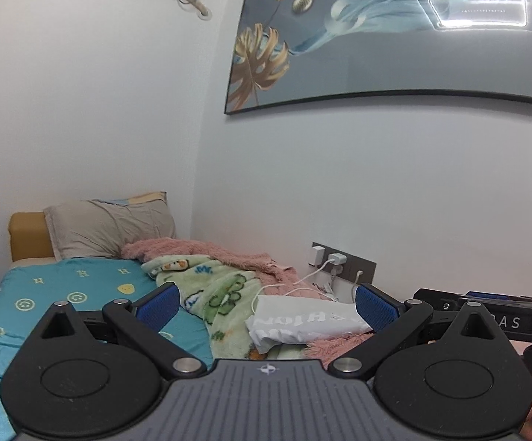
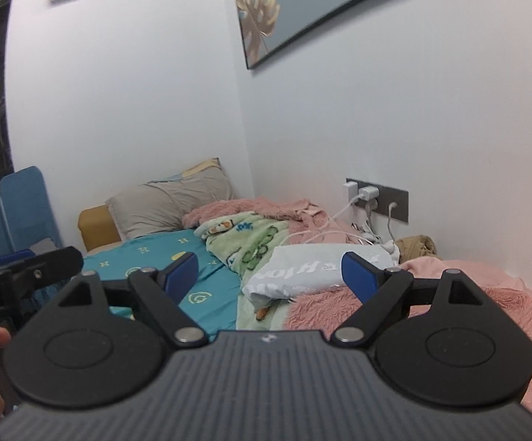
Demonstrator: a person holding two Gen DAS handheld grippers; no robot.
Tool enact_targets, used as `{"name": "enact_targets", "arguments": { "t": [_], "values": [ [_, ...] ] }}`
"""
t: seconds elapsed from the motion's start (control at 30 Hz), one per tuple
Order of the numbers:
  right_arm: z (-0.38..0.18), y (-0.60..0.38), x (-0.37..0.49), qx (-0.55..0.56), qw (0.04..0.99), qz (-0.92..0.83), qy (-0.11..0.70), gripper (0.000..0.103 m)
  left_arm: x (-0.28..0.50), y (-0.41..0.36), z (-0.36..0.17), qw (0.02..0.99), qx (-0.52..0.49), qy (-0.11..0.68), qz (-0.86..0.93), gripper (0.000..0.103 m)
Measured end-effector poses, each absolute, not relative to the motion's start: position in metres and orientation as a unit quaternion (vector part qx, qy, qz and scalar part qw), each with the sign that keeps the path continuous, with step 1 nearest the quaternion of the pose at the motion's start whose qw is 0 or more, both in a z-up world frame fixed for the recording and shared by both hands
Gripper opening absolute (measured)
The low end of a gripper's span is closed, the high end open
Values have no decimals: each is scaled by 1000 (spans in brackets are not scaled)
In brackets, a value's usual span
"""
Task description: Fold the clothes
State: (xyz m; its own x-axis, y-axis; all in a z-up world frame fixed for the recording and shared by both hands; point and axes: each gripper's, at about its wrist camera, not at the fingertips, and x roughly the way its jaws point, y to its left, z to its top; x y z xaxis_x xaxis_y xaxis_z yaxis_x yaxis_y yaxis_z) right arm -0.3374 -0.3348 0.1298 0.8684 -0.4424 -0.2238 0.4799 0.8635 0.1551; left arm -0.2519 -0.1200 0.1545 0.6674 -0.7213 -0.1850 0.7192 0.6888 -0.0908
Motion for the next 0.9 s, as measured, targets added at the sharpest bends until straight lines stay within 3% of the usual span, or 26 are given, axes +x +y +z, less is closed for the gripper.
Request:
{"name": "enact_targets", "arguments": {
  "t": [0.9],
  "values": [
    [103,-306,-322,48,962,-247,106,86,-251,-118,130,926,27,105,-362,103]
  ]
}}
